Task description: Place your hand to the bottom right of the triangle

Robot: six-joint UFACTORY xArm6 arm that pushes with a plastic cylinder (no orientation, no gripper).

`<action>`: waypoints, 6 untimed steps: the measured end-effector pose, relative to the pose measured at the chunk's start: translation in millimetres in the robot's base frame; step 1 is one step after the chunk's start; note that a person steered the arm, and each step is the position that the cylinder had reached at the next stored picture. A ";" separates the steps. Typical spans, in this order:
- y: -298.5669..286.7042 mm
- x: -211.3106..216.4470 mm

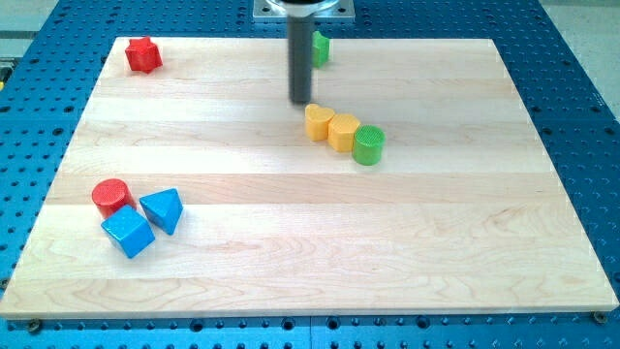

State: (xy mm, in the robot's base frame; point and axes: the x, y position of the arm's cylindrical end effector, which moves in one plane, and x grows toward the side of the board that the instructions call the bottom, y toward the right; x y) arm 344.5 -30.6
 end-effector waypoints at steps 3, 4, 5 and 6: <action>33.6 121.8; 24.5 168.4; -2.2 218.2; -37.7 220.1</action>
